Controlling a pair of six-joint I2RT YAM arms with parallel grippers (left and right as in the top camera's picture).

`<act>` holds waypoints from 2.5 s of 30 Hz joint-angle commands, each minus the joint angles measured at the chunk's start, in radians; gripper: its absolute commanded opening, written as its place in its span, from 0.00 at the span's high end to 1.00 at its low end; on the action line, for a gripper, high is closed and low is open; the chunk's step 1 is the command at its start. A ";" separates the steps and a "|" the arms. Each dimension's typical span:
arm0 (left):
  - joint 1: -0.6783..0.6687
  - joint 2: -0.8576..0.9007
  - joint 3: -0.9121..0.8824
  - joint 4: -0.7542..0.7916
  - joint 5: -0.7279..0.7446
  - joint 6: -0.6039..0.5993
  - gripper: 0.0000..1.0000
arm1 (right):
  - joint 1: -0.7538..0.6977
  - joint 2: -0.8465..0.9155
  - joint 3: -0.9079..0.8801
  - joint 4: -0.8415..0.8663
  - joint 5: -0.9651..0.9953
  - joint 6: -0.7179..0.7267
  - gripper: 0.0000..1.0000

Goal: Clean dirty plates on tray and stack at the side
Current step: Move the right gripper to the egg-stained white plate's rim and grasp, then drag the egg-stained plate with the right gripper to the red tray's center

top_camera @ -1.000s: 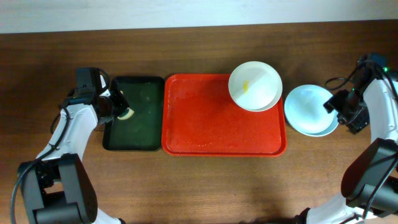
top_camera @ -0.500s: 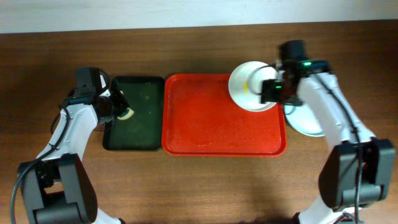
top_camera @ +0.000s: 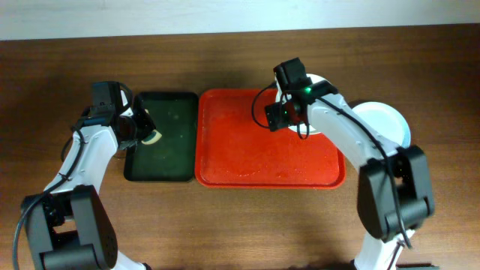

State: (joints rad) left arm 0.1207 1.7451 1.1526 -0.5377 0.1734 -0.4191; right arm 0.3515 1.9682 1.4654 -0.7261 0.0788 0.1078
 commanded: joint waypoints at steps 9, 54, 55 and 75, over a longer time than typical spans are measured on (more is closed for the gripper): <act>0.000 0.003 0.000 0.000 0.014 0.016 0.91 | 0.003 0.089 -0.008 0.054 0.003 0.005 0.44; 0.000 0.003 0.000 0.000 0.014 0.016 0.89 | 0.190 0.100 -0.069 0.114 -0.456 0.222 0.86; 0.000 0.003 0.000 0.000 0.014 0.016 0.89 | 0.200 0.100 -0.069 0.114 -0.446 0.222 0.86; 0.000 0.003 0.000 -0.001 0.014 0.016 0.89 | -0.078 -0.042 0.060 -0.276 -0.414 0.159 0.40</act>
State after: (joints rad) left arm 0.1207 1.7451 1.1526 -0.5377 0.1734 -0.4191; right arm 0.3119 1.9347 1.5177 -0.9688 -0.3573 0.3046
